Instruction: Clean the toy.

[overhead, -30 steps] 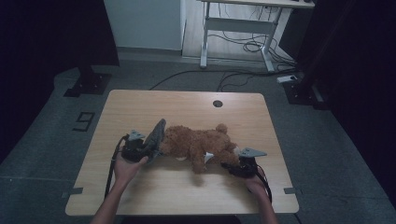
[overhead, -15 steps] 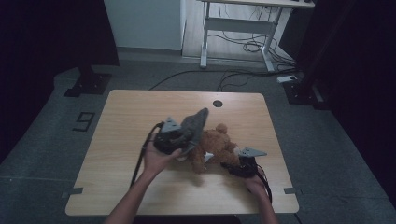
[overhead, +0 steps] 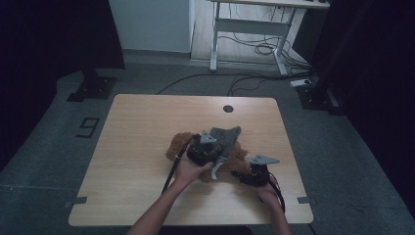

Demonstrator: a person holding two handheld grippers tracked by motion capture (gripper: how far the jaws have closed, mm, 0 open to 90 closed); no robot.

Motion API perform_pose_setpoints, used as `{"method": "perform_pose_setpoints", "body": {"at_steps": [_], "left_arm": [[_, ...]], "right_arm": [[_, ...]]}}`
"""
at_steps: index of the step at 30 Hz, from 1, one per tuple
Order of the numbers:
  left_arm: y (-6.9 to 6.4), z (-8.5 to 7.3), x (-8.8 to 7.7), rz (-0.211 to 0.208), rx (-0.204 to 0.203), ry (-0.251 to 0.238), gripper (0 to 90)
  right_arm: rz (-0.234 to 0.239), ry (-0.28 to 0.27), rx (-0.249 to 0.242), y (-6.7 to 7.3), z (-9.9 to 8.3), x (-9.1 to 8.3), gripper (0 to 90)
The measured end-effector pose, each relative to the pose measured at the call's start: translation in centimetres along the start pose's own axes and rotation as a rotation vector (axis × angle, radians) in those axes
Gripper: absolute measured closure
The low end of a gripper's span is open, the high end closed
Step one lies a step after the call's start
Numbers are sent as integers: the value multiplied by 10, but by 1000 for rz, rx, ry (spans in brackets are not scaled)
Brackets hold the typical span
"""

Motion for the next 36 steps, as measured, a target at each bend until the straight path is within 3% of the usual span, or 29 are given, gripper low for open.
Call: {"method": "perform_pose_setpoints", "body": {"at_steps": [5,9,15,20,22,25,28,31,34,36], "left_arm": [[28,-17,-24,80,-27,10,787],[45,-30,-44,115,-46,-8,787],[71,-53,-72,223,-45,5,788],[93,-88,-75,242,-130,45,789],[98,-100,-73,225,-176,48,789],[100,-110,-69,217,-195,50,789],[101,-106,-76,212,-196,31,788],[95,-91,-90,208,-175,-18,787],[77,-66,-97,153,-134,-71,782],[66,-54,-95,146,-98,-77,782]], "right_arm": [[-1,3,3,0,0,0,570],[3,1,9,-1,0,-1,570],[6,2,12,0,0,0,570],[5,2,12,0,0,0,570],[6,3,15,0,0,0,570],[7,5,15,-1,0,0,571],[6,6,13,-1,0,0,570],[3,7,14,-2,0,0,570],[2,6,18,-3,0,0,570],[-1,5,14,-3,0,0,569]]}}
Point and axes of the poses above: each handheld gripper's, and its own axes: x roughly forward along the jaws, z roughly out of its top, y roughly to its left, the point moved 5 cm from there along x, roughly forward along the jaws, and after that the axes turned 7 degrees about x, right-handed, at the moved point
